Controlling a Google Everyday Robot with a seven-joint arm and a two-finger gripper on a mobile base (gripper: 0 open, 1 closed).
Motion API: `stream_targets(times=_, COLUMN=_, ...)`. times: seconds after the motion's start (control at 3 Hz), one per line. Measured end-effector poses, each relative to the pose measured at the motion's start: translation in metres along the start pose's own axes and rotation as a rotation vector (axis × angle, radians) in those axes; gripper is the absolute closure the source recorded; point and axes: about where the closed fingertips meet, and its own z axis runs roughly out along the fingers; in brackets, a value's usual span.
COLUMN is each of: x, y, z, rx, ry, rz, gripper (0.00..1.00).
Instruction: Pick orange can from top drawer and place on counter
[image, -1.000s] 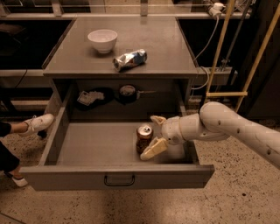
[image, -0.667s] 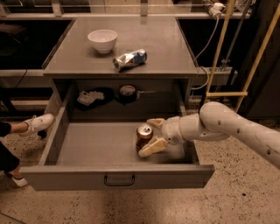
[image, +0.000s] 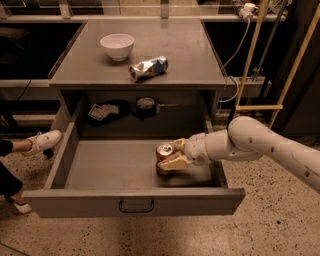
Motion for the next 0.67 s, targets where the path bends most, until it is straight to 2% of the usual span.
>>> stream_targets(times=0.33, x=-0.012, y=-0.002, z=0.002, rx=-0.018, ry=-0.011, rz=-0.009, gripper=0.89)
stream_targets(times=0.67, x=-0.059, y=-0.016, z=-0.006, rx=-0.042, ry=-0.035, rz=-0.029, gripper=1.0)
